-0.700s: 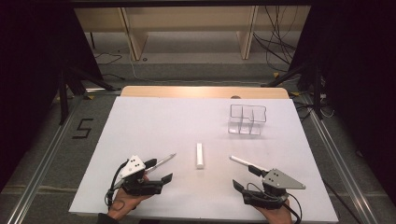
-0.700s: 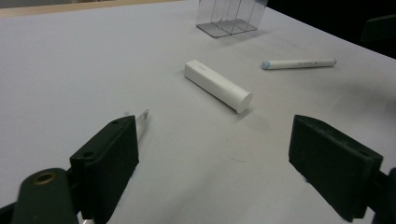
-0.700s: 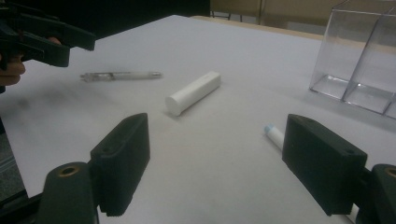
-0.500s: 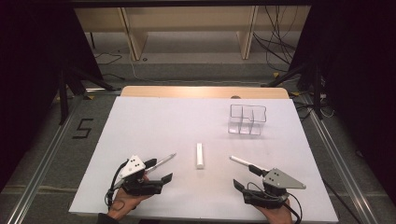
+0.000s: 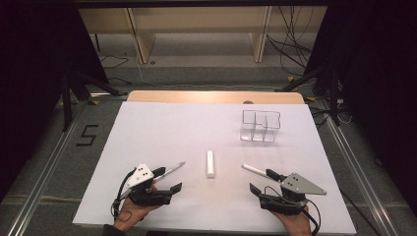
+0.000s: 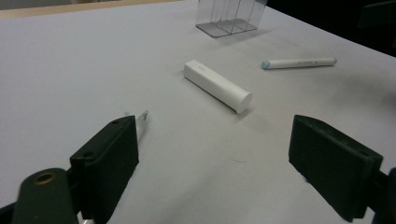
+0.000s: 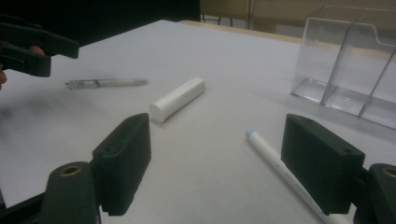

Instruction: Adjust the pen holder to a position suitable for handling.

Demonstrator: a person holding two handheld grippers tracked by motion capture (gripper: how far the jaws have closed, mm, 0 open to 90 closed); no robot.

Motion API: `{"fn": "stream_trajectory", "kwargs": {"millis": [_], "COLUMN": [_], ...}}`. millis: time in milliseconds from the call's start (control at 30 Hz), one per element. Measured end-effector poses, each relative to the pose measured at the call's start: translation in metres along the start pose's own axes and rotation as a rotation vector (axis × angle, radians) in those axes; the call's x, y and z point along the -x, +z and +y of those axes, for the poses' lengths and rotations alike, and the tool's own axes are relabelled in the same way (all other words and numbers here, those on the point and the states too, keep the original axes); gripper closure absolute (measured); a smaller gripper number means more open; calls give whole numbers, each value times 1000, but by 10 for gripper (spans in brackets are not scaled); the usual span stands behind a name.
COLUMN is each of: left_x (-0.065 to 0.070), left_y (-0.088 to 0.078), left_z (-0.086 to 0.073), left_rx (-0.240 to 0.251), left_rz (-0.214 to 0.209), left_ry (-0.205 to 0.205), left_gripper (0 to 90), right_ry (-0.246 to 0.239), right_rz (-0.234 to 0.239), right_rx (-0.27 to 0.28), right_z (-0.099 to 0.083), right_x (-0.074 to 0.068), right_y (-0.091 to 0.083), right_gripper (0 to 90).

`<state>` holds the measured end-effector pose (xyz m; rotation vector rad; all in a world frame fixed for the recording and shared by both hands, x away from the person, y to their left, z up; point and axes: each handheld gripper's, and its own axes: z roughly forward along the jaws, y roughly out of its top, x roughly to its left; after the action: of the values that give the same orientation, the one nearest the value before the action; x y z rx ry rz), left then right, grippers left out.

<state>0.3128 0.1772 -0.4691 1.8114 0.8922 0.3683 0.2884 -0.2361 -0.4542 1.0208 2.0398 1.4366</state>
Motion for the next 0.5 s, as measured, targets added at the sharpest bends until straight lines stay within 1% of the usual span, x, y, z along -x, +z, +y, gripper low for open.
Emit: {"fn": "stream_trajectory", "kwargs": {"millis": [133,167,200,267,367,433,467,500], "left_x": [0,0,0,0,0,0,-1,-1], "left_y": [0,0,0,0,0,0,0,0], "left_z": [0,0,0,0,0,0,0,0], "left_rx": [-2,-2,0,-2,-1,-2,-2,-2], "left_rz": [2,2,2,4,6,6,8,9], "left_ry": [1,1,1,1,2,2,2,2], "left_gripper": [155,155,155,155,155,155,155,155], "right_ry": [11,11,18,22,45,43,43,45], "right_rz": [-20,-20,-24,-35,-51,-58,-71,-79], "right_rx": [-1,-1,-2,-2,13,14,11,8], "right_z": [6,6,8,11,18,19,24,26], "right_x": [9,9,15,20,30,32,38,41], "right_y": [-1,-1,-1,-2,-3,-2,-1,0], "right_gripper": [257,257,259,260,267,272,275,275]}}
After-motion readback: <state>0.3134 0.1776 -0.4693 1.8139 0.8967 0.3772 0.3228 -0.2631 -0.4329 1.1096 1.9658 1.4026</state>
